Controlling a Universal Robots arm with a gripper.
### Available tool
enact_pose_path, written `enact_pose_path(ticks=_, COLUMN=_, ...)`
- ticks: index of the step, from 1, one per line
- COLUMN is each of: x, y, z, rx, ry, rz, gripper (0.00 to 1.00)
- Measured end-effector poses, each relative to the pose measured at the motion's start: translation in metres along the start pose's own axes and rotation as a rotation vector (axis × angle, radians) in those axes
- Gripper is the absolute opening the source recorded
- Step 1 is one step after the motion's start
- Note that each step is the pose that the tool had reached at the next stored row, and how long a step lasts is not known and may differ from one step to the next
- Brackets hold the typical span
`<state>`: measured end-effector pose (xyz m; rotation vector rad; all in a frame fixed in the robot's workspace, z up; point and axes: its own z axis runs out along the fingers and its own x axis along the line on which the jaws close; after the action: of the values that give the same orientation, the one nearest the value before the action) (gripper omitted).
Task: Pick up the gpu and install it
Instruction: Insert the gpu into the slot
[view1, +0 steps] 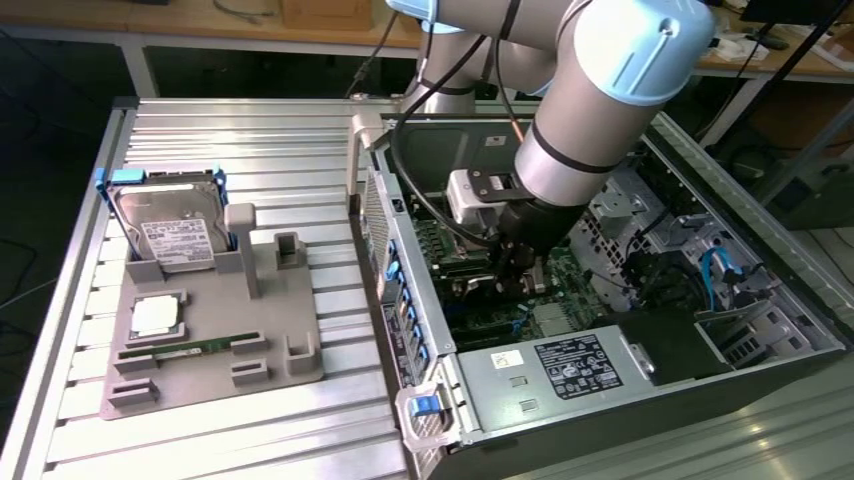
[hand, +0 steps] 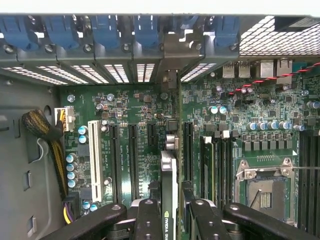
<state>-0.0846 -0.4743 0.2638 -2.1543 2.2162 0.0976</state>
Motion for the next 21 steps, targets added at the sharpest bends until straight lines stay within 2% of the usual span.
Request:
enact_pose_path(ticks=6, x=-0.0002, y=0.0, z=-0.0014, rx=0.0009, ry=-0.0018, rz=0.0, gripper=0.27)
enact_pose_path(ticks=9, x=-0.0002, y=0.0001, z=-0.0031, rx=0.0002, ry=-0.0003, rz=0.0, gripper=0.27)
enact_pose_path(ticks=21, x=0.0023, y=0.0005, z=-0.0025, rx=0.0002, ry=-0.0016, rz=0.0, gripper=0.27)
